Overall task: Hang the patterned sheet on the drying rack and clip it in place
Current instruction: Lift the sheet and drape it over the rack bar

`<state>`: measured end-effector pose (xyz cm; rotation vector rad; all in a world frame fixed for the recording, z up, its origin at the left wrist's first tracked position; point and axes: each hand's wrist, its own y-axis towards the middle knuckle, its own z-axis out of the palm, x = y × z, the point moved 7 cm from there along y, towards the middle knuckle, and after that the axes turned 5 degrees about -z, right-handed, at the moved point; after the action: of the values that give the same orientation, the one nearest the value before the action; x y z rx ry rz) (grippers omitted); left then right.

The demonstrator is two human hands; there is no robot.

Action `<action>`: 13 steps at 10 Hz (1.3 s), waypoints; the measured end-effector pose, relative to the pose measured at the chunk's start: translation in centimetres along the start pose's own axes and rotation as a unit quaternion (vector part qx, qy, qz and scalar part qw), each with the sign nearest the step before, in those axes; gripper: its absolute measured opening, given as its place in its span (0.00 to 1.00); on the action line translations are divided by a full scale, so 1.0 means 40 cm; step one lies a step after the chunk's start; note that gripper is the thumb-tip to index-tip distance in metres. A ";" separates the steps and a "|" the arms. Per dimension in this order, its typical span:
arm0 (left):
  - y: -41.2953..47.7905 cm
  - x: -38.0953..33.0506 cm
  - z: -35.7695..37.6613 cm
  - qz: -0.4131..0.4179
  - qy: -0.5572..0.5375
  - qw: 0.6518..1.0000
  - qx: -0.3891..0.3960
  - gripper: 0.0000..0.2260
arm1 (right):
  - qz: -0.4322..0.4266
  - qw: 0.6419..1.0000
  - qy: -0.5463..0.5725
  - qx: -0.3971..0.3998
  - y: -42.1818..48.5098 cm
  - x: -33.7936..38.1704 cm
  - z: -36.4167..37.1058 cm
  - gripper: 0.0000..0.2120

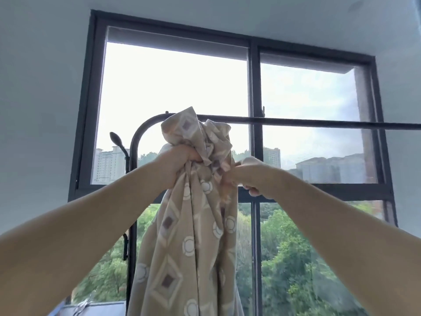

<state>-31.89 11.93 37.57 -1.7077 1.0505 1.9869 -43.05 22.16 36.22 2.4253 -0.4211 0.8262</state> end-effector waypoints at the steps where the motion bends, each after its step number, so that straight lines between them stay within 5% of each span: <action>1: 0.004 -0.025 -0.022 0.042 -0.022 0.998 -0.042 0.15 | 0.057 0.996 -0.063 0.014 0.009 -0.051 0.024 0.05; 3: -0.015 -0.034 -0.053 0.092 -0.054 0.989 -0.102 0.11 | 0.101 0.994 0.016 -0.034 0.009 -0.162 0.027 0.10; 5: -0.016 0.016 -0.056 0.071 -0.017 0.993 -0.088 0.10 | 0.096 0.951 0.286 -0.064 0.008 -0.215 0.084 0.14; 7: -0.012 0.051 -0.121 0.086 -0.013 0.989 -0.120 0.14 | -0.038 0.999 0.008 0.006 -0.049 -0.175 0.067 0.09; 9: -0.027 0.044 -0.119 0.112 -0.014 0.983 -0.142 0.11 | 0.135 0.939 -0.317 0.021 -0.073 -0.353 0.115 0.06; 10: -0.022 0.043 -0.134 0.118 -0.029 0.983 -0.137 0.11 | 0.193 0.963 -0.185 -0.039 -0.083 -0.399 0.085 0.09; 11: -0.039 0.031 -0.121 0.117 -0.017 0.988 -0.097 0.10 | 0.189 0.950 0.112 -0.222 -0.071 -0.345 -0.035 0.12; 12: 0.052 0.007 -0.224 0.147 -0.059 0.981 -0.112 0.12 | -0.010 0.895 0.097 -0.436 -0.072 -0.138 -0.248 0.14; 13: 0.137 0.023 -0.272 0.140 -0.047 0.986 -0.072 0.25 | -0.148 0.859 0.132 -0.472 -0.095 -0.010 -0.284 0.10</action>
<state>-27.96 0.40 38.27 -1.5876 1.1952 2.3442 -46.97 31.85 42.07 1.3876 -0.2428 0.5929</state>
